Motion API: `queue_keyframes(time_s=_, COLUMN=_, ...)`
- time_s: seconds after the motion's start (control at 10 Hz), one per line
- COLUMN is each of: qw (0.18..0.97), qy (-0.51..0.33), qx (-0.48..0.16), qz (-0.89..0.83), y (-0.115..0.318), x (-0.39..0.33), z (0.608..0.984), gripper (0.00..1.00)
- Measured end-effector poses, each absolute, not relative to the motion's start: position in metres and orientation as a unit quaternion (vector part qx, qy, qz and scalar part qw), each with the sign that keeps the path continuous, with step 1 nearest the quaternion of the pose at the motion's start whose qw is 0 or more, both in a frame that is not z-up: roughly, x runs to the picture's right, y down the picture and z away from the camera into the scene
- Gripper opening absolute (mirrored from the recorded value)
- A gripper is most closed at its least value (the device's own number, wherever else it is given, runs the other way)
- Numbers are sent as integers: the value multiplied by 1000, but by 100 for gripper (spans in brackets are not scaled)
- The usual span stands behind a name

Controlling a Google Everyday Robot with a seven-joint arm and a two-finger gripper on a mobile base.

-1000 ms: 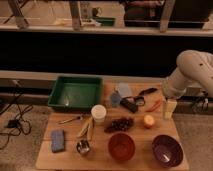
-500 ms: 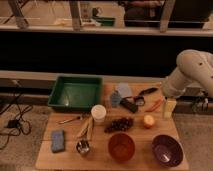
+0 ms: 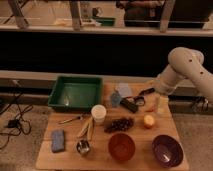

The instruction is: Wipe table surface with towel

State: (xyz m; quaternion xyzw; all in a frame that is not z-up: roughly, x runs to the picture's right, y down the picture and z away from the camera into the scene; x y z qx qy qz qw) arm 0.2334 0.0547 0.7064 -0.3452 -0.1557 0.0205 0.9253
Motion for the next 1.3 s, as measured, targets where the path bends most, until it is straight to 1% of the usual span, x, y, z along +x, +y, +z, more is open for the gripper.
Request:
queue_keyframes(time_s=0.3, qw=936, qy=-191, qx=-296, qz=21, y=53, x=218, z=715, gripper=100)
queue_keyframes(time_s=0.6, qw=947, qy=-194, qx=-254, qz=6, y=55, x=199, z=727, gripper=100)
queue_keyframes(time_s=0.8, qw=951, qy=-186, qx=-247, qz=-6, y=59, x=181, z=742, gripper=100)
queue_keyframes(time_s=1.3, qw=951, qy=-184, qx=-246, qz=-4, y=60, x=185, z=741, gripper=100)
